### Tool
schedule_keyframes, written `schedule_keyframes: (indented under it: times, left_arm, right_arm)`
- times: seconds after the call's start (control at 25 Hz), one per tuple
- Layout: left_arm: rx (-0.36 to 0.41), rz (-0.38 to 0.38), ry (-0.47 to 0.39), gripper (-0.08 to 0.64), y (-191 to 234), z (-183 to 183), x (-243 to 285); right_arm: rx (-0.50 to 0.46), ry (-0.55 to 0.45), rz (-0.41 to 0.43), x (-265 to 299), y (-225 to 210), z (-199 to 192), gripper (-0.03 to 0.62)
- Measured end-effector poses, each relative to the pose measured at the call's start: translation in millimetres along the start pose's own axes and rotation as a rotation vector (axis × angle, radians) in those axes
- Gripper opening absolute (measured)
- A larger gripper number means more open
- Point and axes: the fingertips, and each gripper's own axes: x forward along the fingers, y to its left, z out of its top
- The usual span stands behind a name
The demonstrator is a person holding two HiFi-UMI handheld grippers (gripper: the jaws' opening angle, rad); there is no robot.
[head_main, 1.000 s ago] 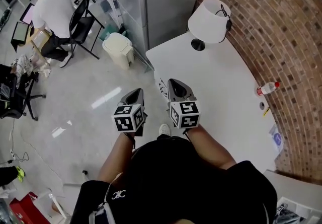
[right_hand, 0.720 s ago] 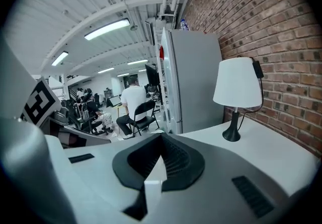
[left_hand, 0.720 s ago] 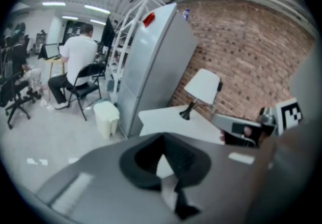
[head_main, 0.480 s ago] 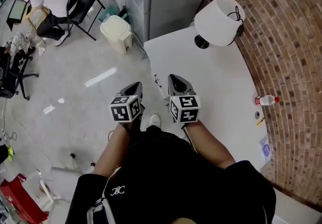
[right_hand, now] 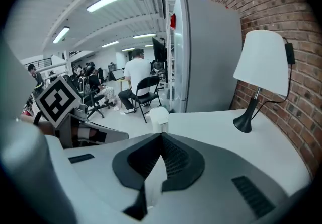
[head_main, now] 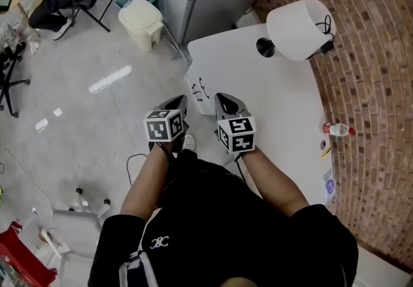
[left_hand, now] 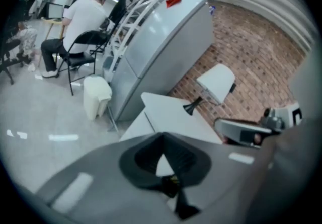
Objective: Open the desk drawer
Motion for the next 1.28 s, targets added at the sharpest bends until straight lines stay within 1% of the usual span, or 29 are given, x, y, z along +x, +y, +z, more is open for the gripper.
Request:
schedule_keyframes:
  times: [0.16, 0.28, 0.36, 0.52, 0.6, 0.8, 0.92, 1.08, 1.28]
  left_arm:
    - [-0.051, -0.094, 0.025, 0.000, 16.0, -15.1, 27.6]
    - [-0.102, -0.156, 0.055, 0.002, 25.9, -33.2, 49.8]
    - [-0.155, -0.196, 0.067, 0.002, 32.4, -45.0, 65.5]
    - [-0.300, -0.254, 0.064, 0.004, 52.3, -64.9, 99.1]
    - [-0.345, -0.263, 0.074, 0.058, 61.6, -76.6, 119.2]
    - [-0.401, -0.288, 0.120, 0.096, 67.4, -109.5, 160.9]
    - [-0.444, -0.302, 0.109, 0.123, 71.6, -120.0, 180.4]
    - [-0.485, -0.309, 0.096, 0.124, 77.5, -128.8, 201.7]
    - [-0.489, -0.288, 0.119, 0.126, 80.4, -137.9, 227.9]
  right_arm:
    - [-0.027, 0.064, -0.016, 18.6, 5.0, -11.2, -0.002]
    - [-0.027, 0.109, -0.034, 31.7, 2.8, -20.6, -0.002]
    - [-0.012, 0.133, -0.048, 38.5, -0.9, -26.1, -0.002]
    - [0.004, 0.161, -0.071, 48.8, -3.5, -34.5, -0.002]
    - [-0.001, 0.167, -0.081, 51.7, -6.9, -37.8, -0.002]
    - [0.005, 0.189, -0.104, 51.3, -21.8, -48.7, -0.002]
    - [0.005, 0.198, -0.117, 51.5, -29.7, -53.0, -0.002]
    - [0.009, 0.201, -0.127, 52.4, -36.4, -53.0, -0.002]
    - [0.017, 0.214, -0.118, 54.1, -42.6, -58.8, -0.002]
